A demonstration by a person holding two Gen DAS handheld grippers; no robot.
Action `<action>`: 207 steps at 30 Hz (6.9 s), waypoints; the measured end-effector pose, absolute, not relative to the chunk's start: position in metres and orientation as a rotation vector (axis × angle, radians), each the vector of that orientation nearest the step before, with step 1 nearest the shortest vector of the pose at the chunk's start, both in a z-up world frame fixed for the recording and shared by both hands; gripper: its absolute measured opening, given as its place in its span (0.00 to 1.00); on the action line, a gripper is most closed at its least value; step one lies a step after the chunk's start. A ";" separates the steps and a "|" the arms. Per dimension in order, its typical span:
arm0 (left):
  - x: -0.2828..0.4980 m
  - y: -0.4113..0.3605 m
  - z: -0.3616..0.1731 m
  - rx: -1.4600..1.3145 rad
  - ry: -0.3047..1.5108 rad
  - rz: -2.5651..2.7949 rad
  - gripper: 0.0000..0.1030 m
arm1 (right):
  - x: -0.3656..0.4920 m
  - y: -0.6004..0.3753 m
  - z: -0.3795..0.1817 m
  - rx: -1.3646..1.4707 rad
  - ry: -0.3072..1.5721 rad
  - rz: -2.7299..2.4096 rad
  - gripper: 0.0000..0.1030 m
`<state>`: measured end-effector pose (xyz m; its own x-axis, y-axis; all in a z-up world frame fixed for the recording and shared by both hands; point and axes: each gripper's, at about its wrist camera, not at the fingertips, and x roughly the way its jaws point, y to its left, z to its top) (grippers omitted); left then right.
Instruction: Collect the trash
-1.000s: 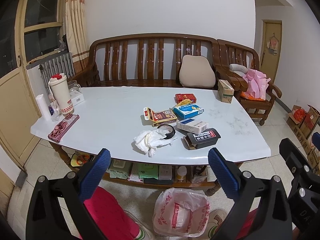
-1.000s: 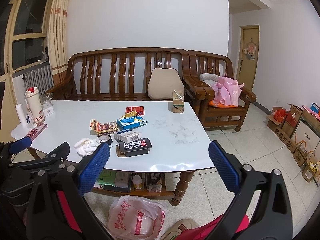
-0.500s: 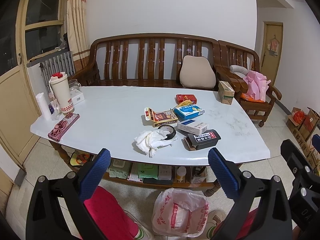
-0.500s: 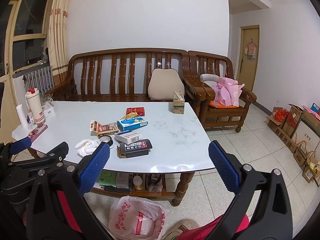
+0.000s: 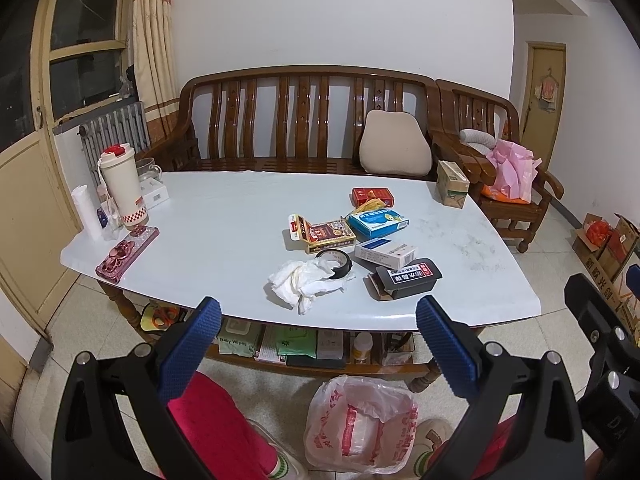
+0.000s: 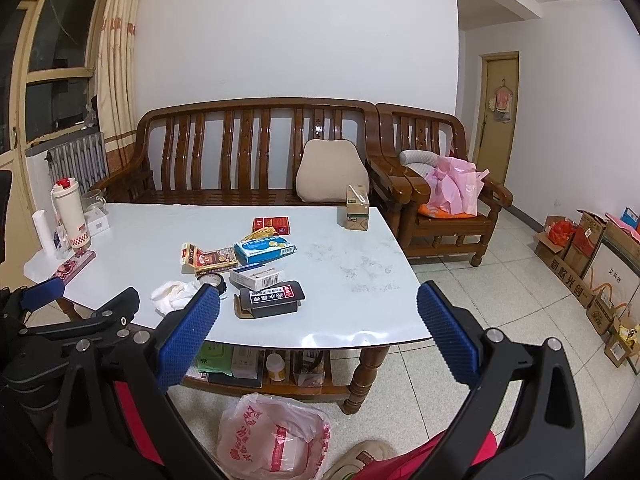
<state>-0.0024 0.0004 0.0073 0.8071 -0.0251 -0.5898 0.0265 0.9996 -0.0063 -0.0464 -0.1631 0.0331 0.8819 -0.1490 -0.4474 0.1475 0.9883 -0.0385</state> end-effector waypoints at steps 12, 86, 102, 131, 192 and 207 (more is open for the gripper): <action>-0.003 0.001 0.009 0.001 0.632 -0.027 0.93 | -0.049 -0.163 0.037 -0.003 0.463 -0.150 0.94; 0.250 0.016 -0.140 0.395 1.451 -0.522 0.93 | 0.281 -0.125 -0.109 -0.376 1.281 0.595 0.94; 0.261 0.021 -0.146 0.363 1.415 -0.507 0.70 | 0.306 -0.118 -0.138 -0.340 1.367 0.611 0.59; 0.274 0.062 -0.079 0.236 1.341 -0.336 0.24 | 0.295 -0.167 -0.079 -0.214 1.232 0.466 0.59; 0.059 -0.026 -0.078 0.312 1.164 -0.534 0.24 | 0.010 -0.134 -0.016 -0.283 0.968 0.420 0.59; 0.053 -0.042 -0.170 0.334 1.278 -0.547 0.24 | 0.016 -0.143 -0.119 -0.254 1.112 0.391 0.59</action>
<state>0.0525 -0.0416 -0.1705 0.1871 -0.1993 -0.9619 0.5583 0.8272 -0.0628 0.0157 -0.1428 -0.1189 0.3859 0.1777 -0.9053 -0.4277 0.9039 -0.0049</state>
